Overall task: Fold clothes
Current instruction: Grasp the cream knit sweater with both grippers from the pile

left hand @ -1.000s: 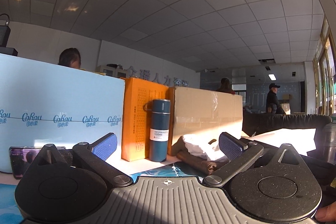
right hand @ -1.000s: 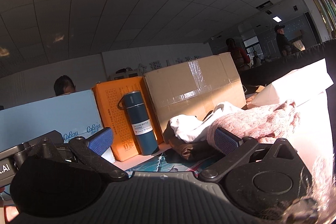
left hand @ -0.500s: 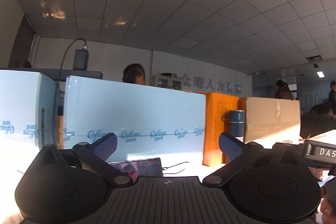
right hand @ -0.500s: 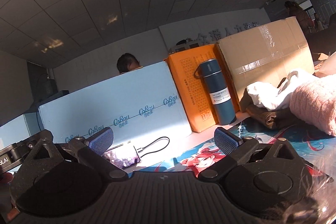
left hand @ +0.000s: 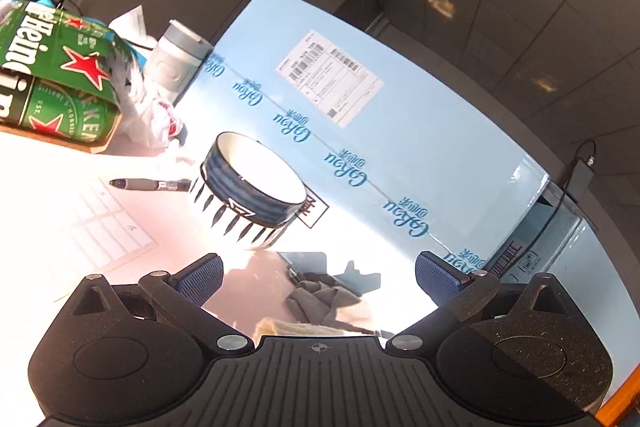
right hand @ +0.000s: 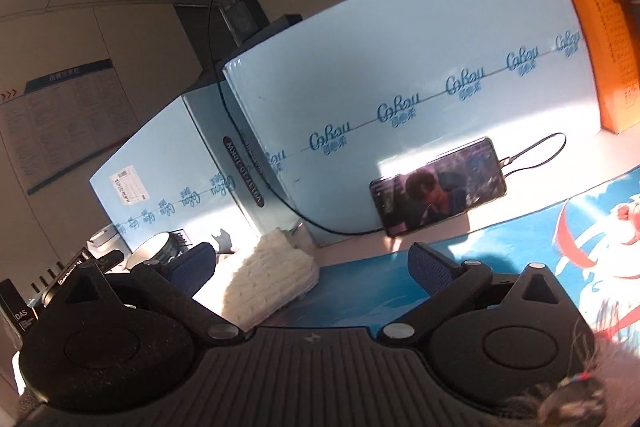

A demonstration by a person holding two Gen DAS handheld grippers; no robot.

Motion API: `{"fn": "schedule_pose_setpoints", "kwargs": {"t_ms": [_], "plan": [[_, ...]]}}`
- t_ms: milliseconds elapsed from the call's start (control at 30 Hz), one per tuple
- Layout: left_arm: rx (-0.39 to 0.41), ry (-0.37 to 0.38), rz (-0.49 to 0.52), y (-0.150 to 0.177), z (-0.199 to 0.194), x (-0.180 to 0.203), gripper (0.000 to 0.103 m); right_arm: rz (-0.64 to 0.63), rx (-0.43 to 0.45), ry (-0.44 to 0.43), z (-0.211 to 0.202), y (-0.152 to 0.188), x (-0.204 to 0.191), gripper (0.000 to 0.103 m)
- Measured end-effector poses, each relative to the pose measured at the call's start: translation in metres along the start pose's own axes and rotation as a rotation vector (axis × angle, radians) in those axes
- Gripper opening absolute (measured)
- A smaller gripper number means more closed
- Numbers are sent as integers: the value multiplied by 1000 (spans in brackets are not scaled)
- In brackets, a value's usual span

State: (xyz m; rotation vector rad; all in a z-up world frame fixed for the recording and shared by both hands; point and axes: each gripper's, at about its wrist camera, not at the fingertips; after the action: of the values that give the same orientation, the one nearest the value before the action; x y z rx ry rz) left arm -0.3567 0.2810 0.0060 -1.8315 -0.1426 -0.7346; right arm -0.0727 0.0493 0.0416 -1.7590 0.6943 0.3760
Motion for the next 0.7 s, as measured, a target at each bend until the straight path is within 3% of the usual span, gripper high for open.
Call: {"fn": "schedule_pose_setpoints", "kwargs": {"t_ms": [133, 300, 467, 633, 700], "plan": [[-112, -35, -26, 11, 16, -7, 102, 149, -129, -24, 66, 5, 5, 103], [-193, -15, 4, 21, 32, 0, 102, 149, -217, 15, 129, 11, 2, 103], [-295, 40, -37, 31, 45, 0, 102, 181, -227, 59, 161, 14, 6, 103], [-343, 47, 33, 41, 48, 15, 101, 139, -191, 106, 178, 16, -3, 103], [-335, 28, 87, 45, 47, 21, 95, 124, -183, 126, 182, 18, -8, 99]]}}
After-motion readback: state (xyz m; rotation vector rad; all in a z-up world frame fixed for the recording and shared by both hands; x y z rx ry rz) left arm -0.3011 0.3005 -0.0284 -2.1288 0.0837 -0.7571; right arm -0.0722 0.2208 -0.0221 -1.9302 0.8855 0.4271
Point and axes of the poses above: each gripper's, at about its wrist camera, not at the fingertips, and z roughly the way its jaws point, x to its right, y to its underside, and after that the axes turned 5 degrees about z, right-handed
